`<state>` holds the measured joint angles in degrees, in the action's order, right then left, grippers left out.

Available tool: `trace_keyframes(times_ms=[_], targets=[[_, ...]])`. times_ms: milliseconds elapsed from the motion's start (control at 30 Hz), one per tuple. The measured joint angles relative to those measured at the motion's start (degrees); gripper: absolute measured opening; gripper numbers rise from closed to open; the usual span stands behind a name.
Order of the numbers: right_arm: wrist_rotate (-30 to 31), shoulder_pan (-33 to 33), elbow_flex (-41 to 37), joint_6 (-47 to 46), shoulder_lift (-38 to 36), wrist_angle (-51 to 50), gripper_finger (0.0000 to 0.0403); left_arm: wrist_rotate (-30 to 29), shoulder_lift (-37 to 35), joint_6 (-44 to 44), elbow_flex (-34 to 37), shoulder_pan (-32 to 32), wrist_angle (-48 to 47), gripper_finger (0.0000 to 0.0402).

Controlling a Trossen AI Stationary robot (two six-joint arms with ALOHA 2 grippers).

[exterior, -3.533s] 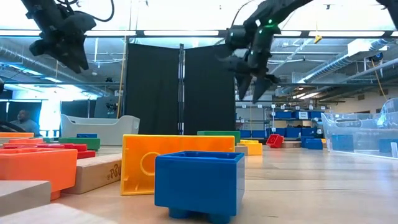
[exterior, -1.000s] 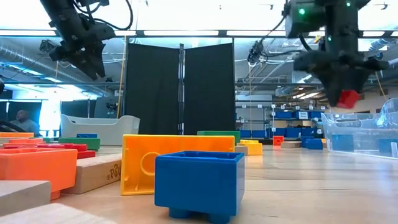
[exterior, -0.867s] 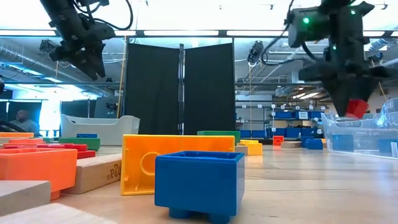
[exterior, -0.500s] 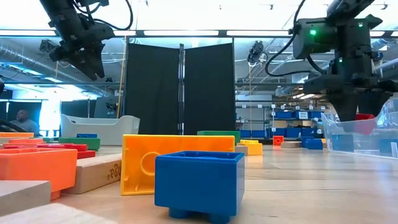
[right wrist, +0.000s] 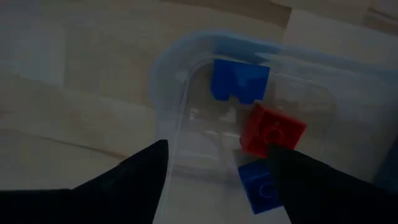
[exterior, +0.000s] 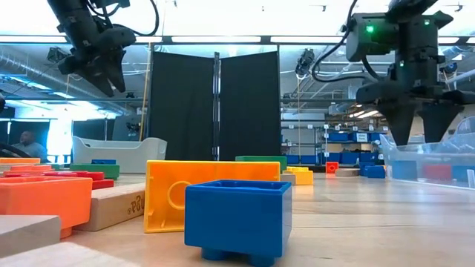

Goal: Sort blocks by size
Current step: Put the brown block into the black bin

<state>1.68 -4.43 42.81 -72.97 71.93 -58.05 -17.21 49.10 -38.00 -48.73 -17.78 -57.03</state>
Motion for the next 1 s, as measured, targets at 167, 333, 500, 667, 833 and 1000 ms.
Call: trace_keyframes(times_ms=[167, 333, 500, 667, 833, 1000], targets=[[-0.71, 0.0, 2.47, 1.11, -0.01, -3.93, 0.0291, -0.07, 0.0, 0.28, 0.0, -0.02, -0.02, 0.0224], [0.63, -0.02, 8.74, 2.25, -0.26, -13.4, 0.0283, -0.09, 0.0, 0.32, 0.0, -0.02, -0.12, 0.0223], [6.1, -0.02, 17.28, 5.71, -1.53, -16.57, 0.0275, -0.09, 0.0, 0.28, 0.0, -0.02, -0.14, 0.0223], [13.82, -0.05, 24.09, 20.33, -2.71, -10.44, 0.027, 0.22, 0.0, 0.27, 0.0, -0.02, -0.14, 0.0223], [19.53, -0.62, 25.42, 33.34, -2.72, -0.11, 0.0267, 0.39, 0.0, 2.65, 0.0, 0.0, -0.25, 0.0223], [16.11, -1.46, 25.4, 44.0, -2.72, 12.01, 0.0256, 1.35, 0.0, 6.38, 0.0, -0.02, -0.4, 0.0223]])
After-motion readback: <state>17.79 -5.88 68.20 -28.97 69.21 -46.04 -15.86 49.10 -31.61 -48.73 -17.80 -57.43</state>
